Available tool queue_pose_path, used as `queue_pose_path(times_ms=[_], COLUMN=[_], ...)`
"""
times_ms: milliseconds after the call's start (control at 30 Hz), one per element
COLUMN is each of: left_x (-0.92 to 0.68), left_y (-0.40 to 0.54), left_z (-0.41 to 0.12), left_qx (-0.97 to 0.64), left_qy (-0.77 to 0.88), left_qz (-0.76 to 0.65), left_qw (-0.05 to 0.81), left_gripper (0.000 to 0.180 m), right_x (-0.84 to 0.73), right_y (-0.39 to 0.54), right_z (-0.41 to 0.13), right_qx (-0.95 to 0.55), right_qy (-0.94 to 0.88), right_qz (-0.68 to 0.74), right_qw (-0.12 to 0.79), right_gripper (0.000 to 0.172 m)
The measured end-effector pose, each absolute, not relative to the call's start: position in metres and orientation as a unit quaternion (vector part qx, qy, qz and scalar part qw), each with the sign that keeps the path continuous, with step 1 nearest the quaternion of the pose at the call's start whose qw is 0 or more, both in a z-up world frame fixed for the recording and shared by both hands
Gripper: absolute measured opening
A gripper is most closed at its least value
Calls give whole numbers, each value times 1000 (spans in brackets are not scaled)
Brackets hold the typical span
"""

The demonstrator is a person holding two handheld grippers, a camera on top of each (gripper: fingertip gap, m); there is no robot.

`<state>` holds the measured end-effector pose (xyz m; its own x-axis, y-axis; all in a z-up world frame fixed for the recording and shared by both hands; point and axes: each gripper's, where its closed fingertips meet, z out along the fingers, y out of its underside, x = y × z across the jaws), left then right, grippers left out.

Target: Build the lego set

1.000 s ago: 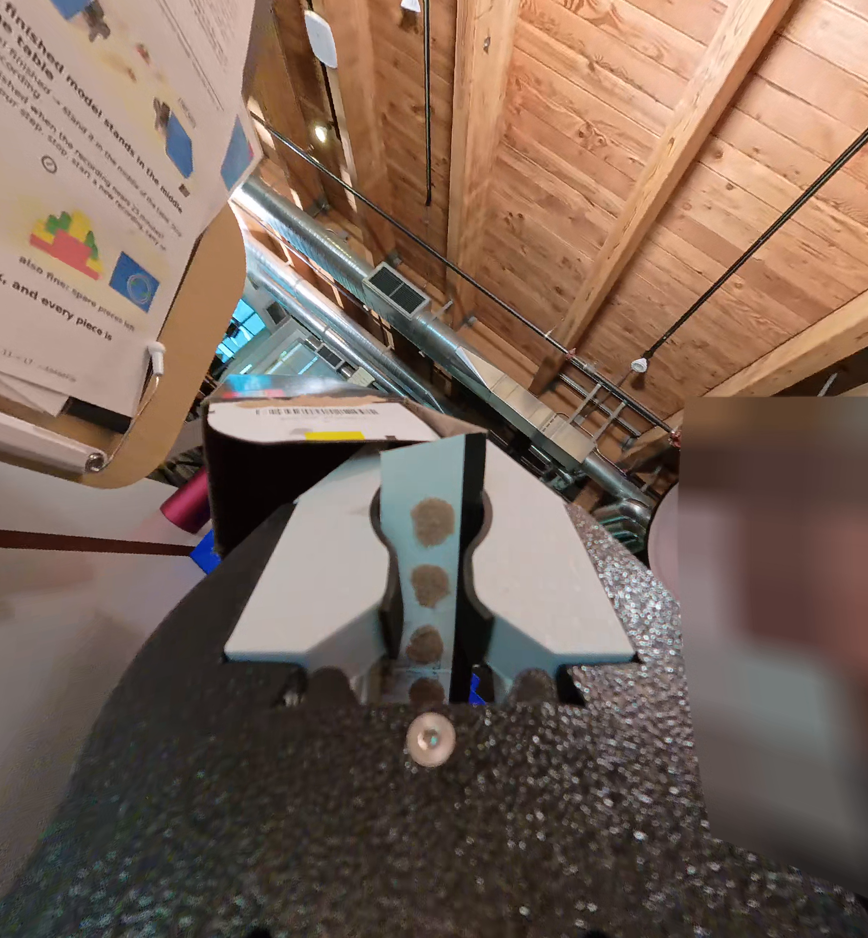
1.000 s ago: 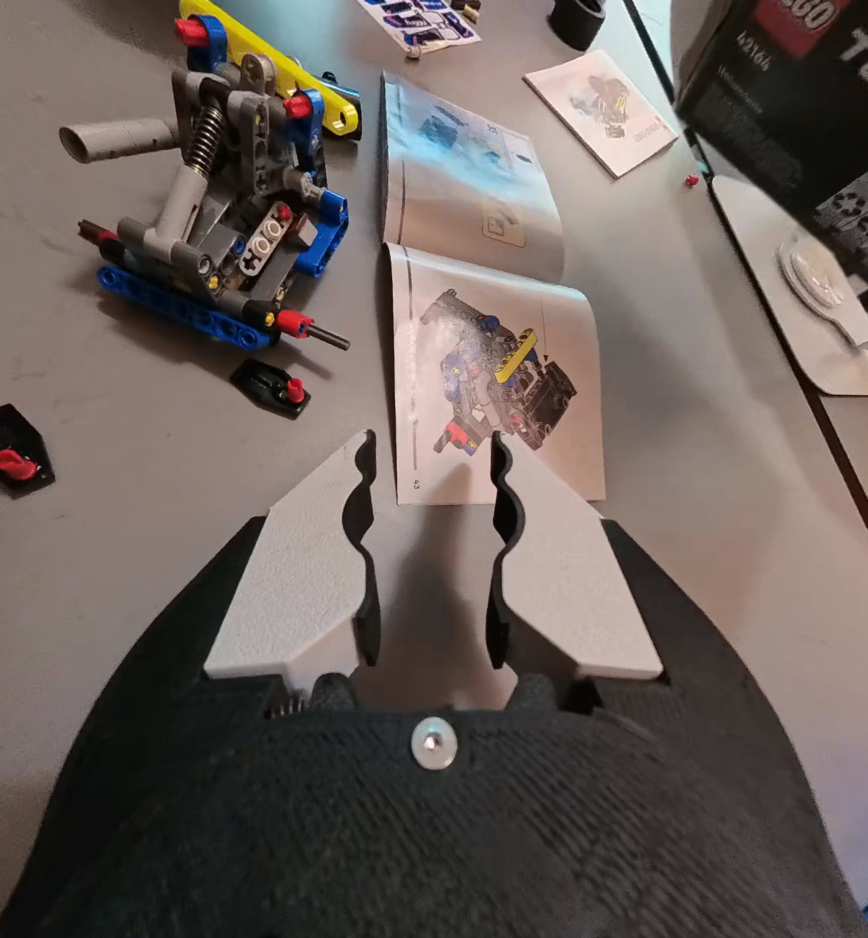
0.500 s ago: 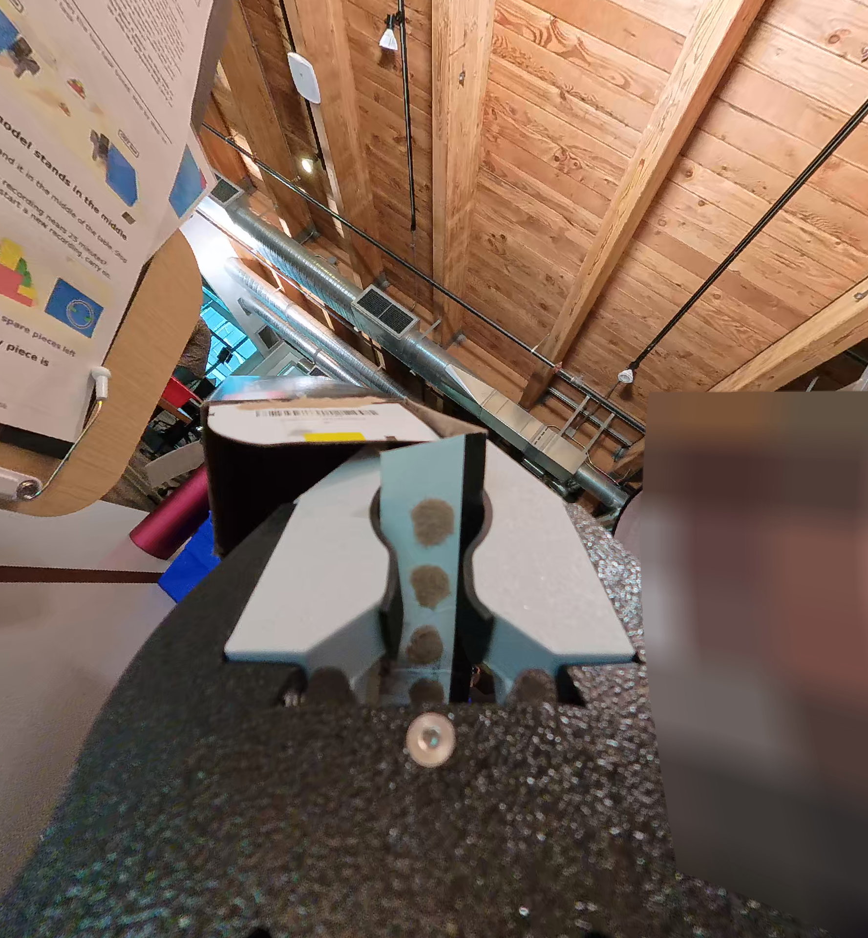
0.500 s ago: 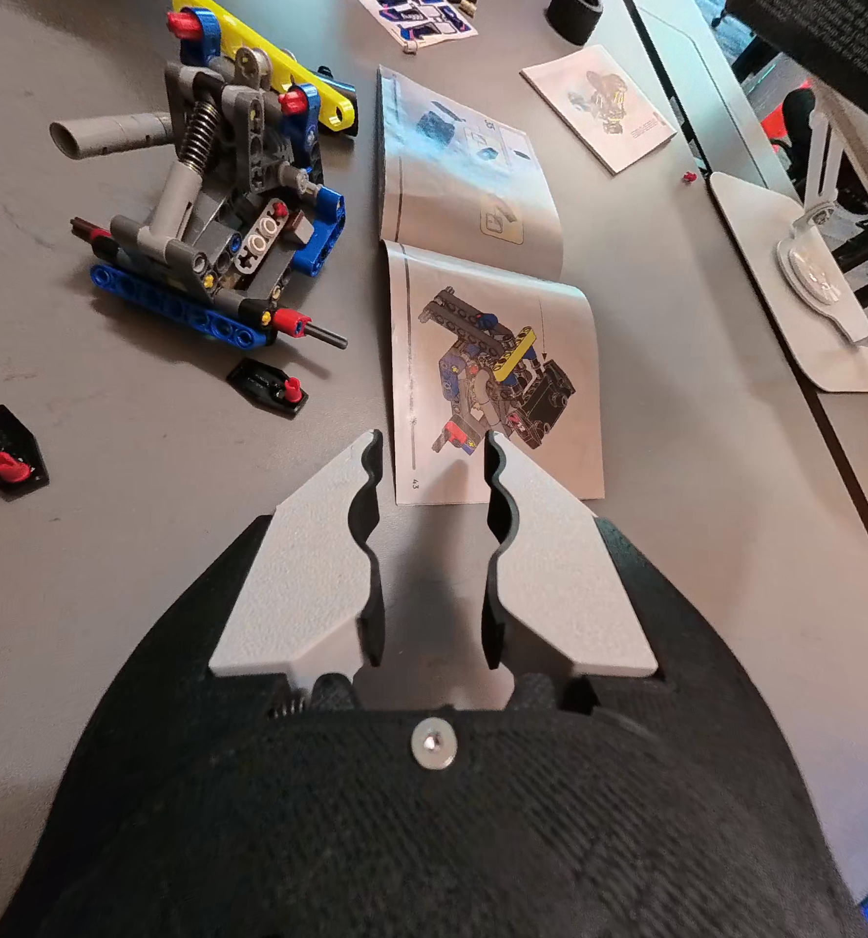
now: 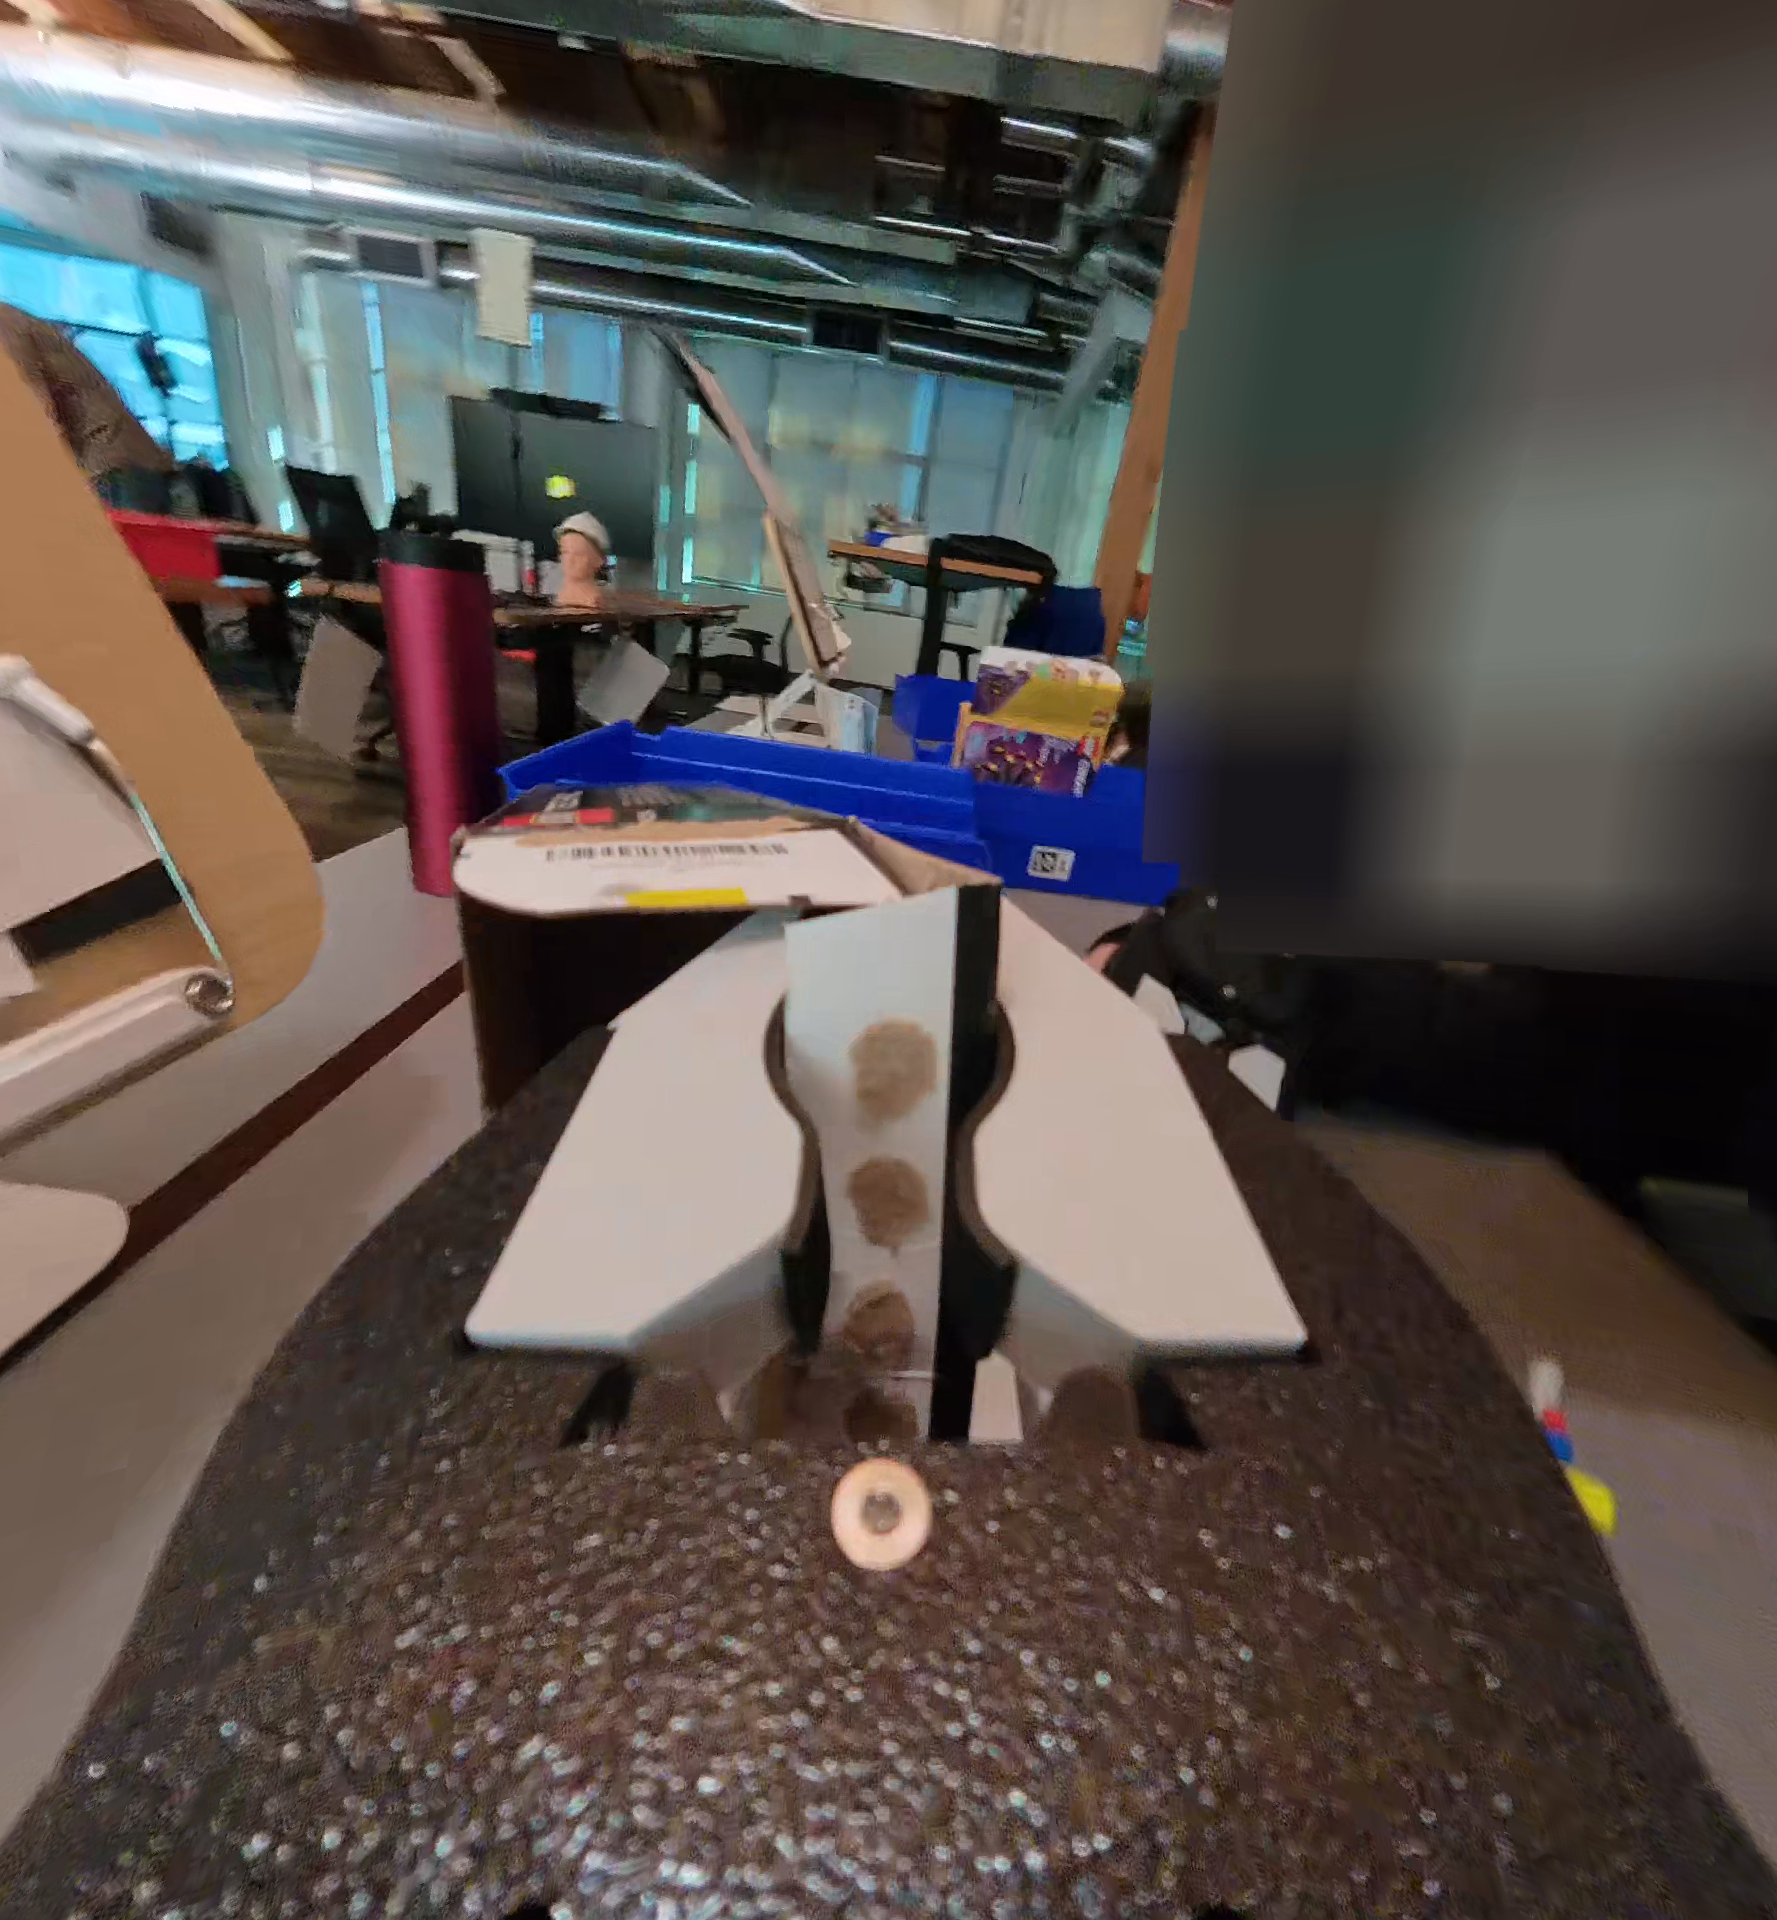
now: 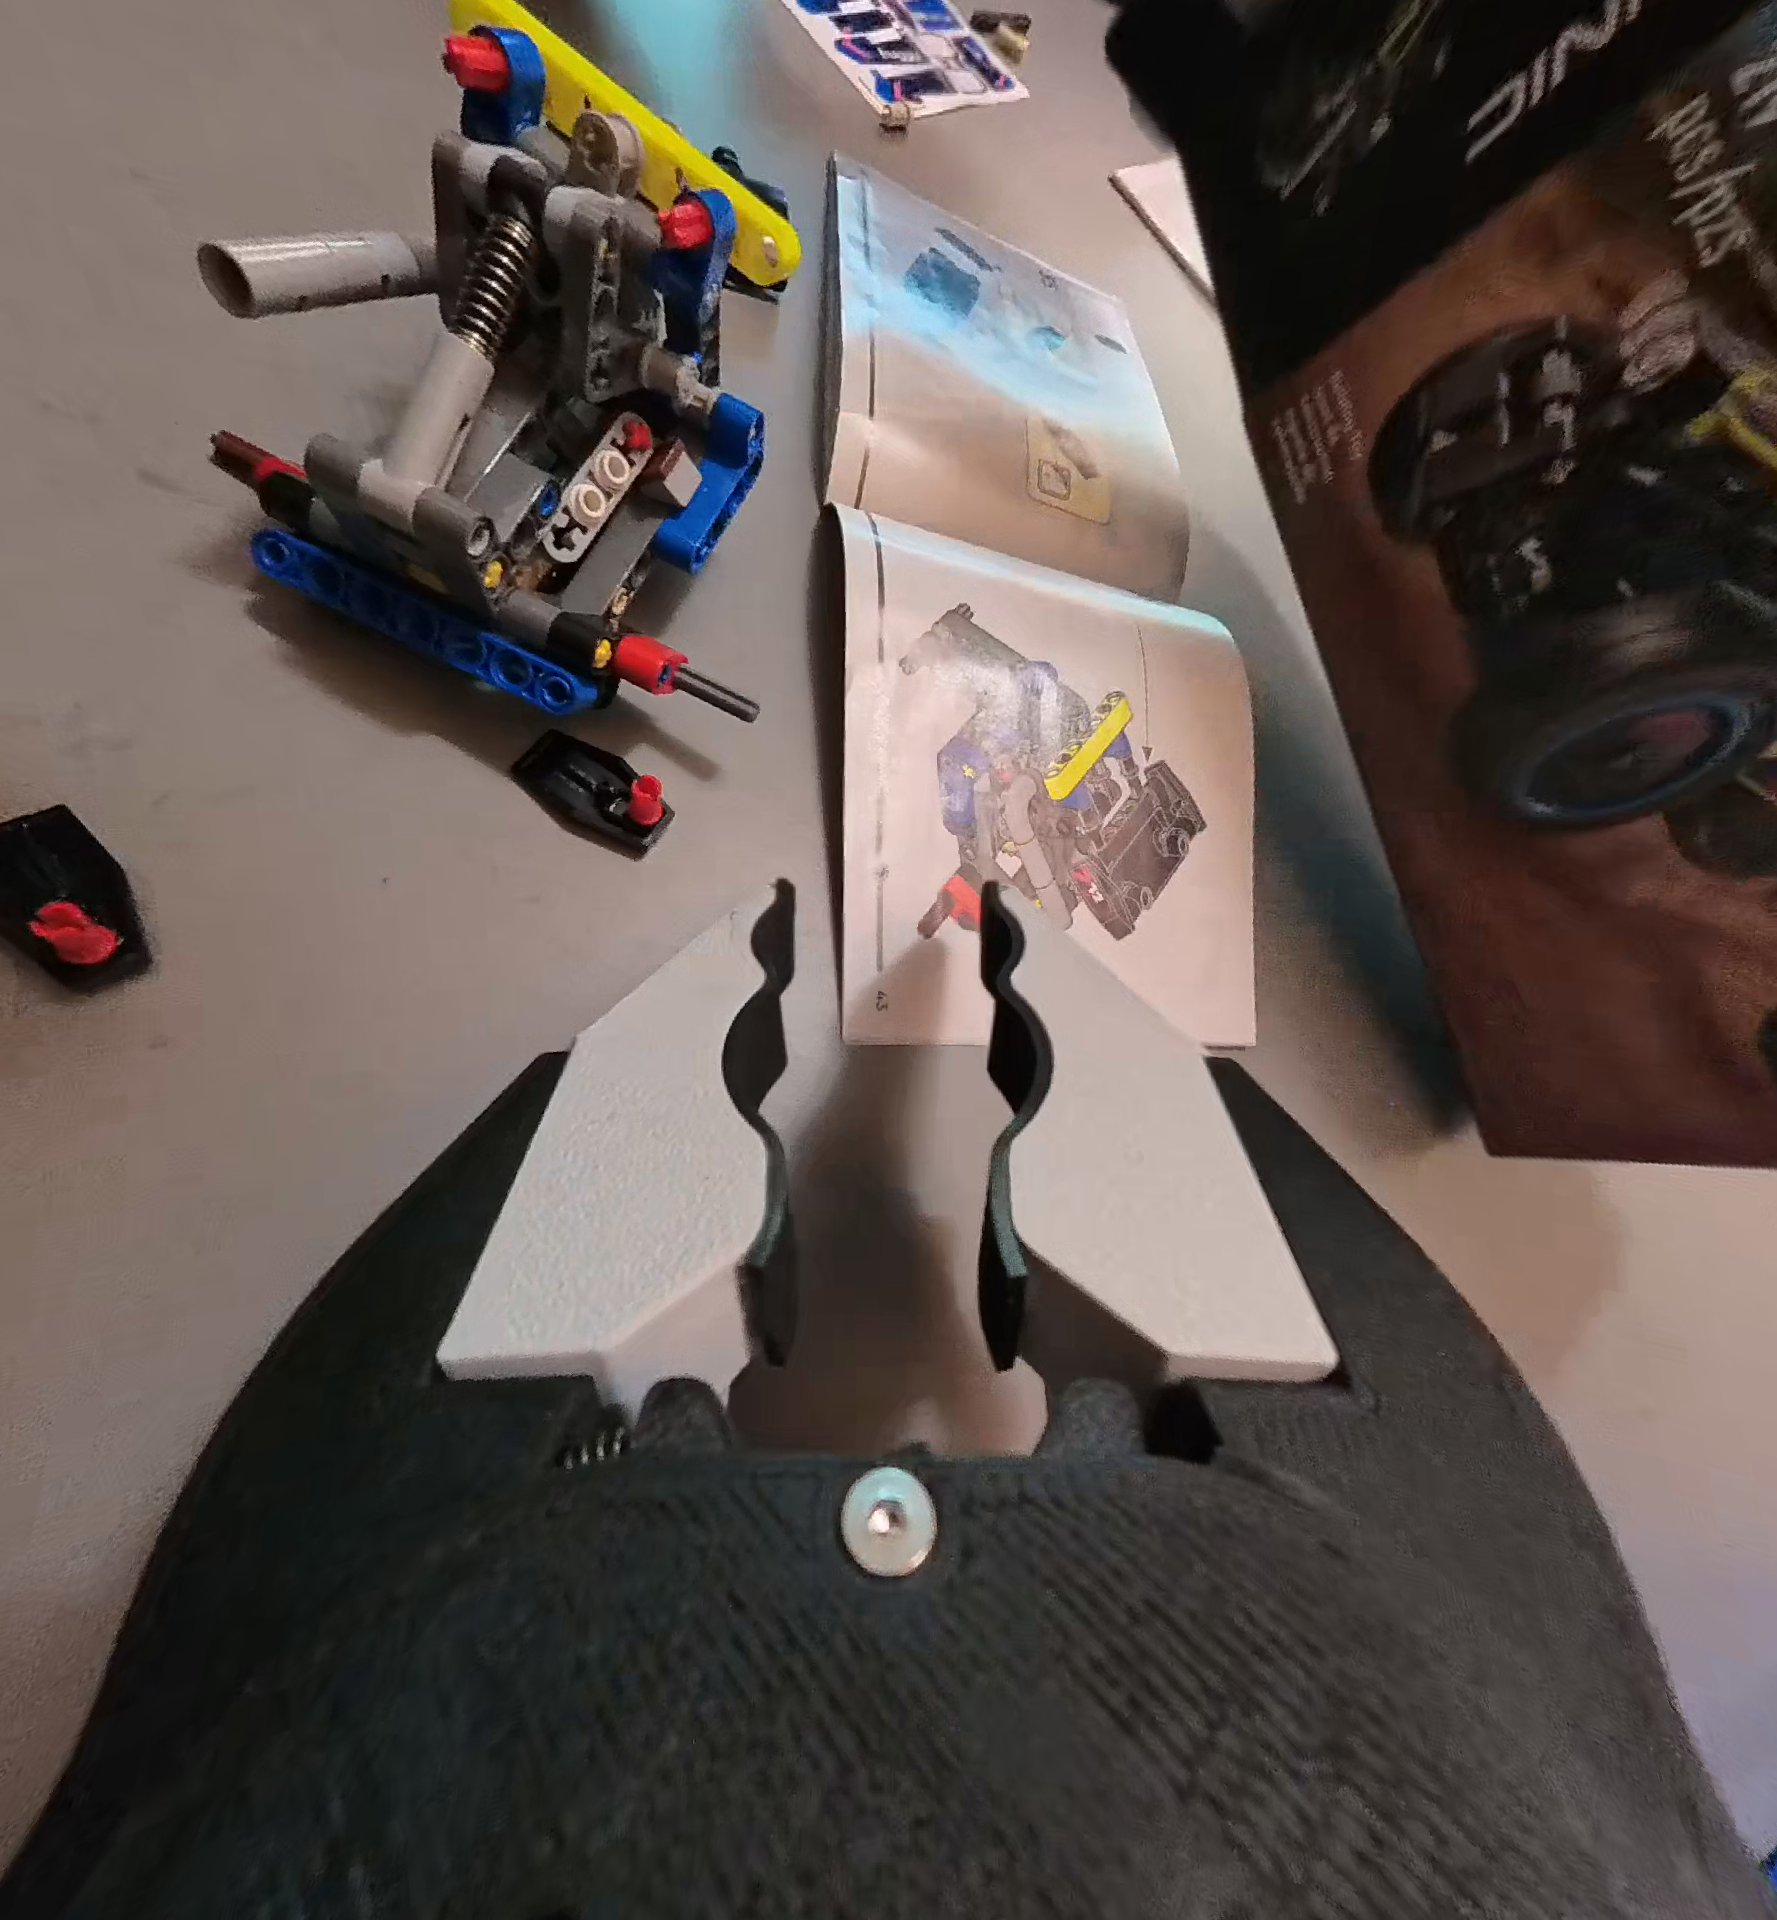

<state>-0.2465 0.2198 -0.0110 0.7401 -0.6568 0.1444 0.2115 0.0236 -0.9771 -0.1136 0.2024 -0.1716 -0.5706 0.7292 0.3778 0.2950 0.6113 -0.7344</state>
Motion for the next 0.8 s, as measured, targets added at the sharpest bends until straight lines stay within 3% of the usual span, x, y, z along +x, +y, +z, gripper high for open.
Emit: queue_pose_path(times_ms=[100, 367, 400, 633, 800], left_x=[-245, -288, -291, -309, -329], left_y=[214, 221, 222, 211, 188], left_z=[-21, -68, -73, -95, -92], left_qx=[-621, -728, -747, -850, -890], left_qy=[208, 206, 204, 205, 178], left_qz=[-356, -217, -197, -73, 7], left_qw=[667, 617, 601, 480, 419], left_gripper=[15, 23, 26, 63, 73], right_x=[-115, -116, -115, -115, -114], right_y=[201, 204, 202, 201, 200], right_z=[-172, -179, -181, -182, -180], right_qx=[-313, -310, -309, -301, -300], right_qy=[-827, -842, -846, -849, -849], right_qz=[316, 272, 273, 268, 270], right_qw=[344, 346, 338, 341, 341], right_gripper=[34, 8, 1, 0, 0])
